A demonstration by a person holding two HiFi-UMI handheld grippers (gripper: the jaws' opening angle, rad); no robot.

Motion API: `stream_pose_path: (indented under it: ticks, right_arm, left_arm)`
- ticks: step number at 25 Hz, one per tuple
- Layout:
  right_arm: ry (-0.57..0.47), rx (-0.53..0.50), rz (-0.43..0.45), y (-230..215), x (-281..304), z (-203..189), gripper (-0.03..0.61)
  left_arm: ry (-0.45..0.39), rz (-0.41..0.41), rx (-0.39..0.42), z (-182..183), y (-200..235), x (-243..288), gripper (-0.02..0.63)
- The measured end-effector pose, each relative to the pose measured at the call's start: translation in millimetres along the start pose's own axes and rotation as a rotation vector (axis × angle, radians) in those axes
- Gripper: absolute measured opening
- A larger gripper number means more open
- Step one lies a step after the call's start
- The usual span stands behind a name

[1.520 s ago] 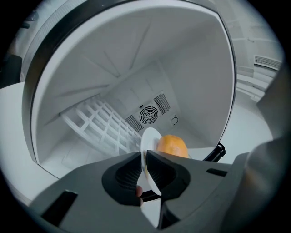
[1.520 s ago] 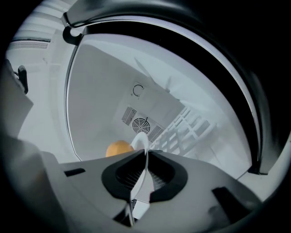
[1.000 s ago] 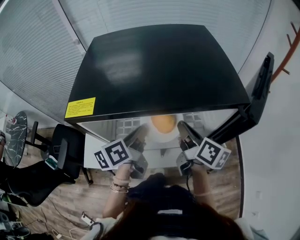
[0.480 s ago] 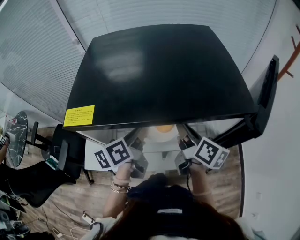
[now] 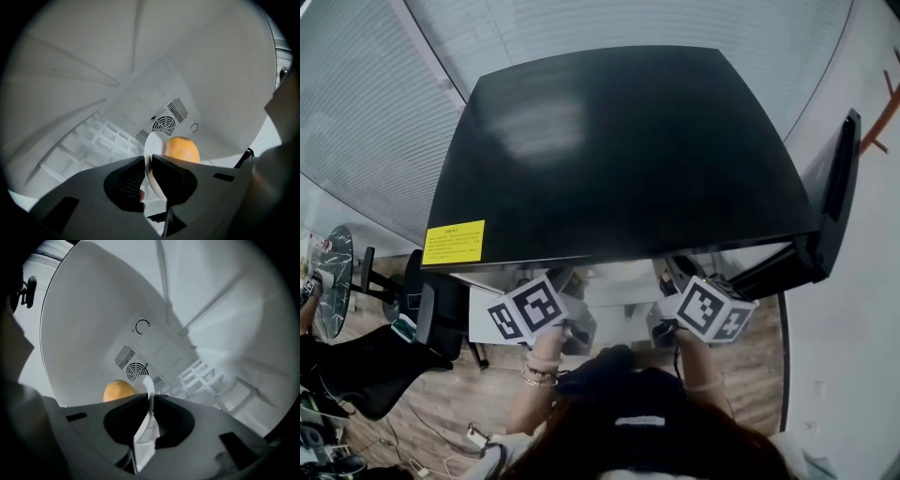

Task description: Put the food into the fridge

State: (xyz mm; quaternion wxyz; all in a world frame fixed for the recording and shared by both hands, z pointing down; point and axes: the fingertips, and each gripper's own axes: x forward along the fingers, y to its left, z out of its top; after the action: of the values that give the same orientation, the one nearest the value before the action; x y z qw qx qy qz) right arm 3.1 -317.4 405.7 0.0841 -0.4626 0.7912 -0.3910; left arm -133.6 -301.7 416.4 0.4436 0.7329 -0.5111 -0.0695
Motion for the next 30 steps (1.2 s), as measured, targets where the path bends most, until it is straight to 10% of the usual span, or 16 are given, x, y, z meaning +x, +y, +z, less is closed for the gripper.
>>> stream_pose_path:
  ticks: [30]
  right_arm:
    - [0.079, -0.136, -0.154, -12, 3, -8, 0.055]
  left_arm:
    - [0.056, 0.160, 0.239, -4, 3, 6, 0.071]
